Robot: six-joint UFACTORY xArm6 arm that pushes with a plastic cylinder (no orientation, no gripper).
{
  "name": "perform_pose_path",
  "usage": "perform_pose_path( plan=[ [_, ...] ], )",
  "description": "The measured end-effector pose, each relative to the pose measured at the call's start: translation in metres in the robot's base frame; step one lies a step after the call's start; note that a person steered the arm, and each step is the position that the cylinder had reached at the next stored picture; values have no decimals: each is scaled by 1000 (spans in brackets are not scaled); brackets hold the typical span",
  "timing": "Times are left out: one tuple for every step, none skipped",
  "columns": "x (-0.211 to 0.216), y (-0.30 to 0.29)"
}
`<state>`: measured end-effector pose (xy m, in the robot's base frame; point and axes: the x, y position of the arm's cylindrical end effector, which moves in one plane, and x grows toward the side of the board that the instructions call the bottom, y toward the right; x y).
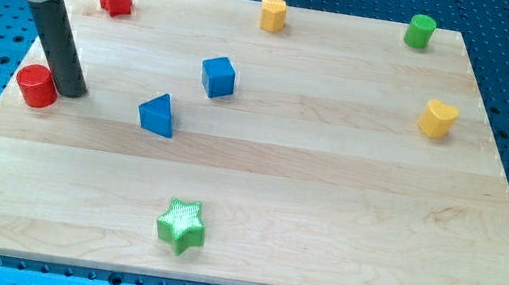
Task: Place the cube at the bottom left corner of the board
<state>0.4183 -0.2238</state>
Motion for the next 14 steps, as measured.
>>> perform_pose_path(
  plan=[
    [7, 18],
    [8, 20],
    [8, 23],
    [-14, 58],
    [-29, 81],
    [-58, 81],
    [-75, 81],
    [-94, 81],
    [-108, 81],
    [-118, 81],
    [-129, 81],
    [-129, 81],
    [-129, 87],
    [-118, 96]
  ],
)
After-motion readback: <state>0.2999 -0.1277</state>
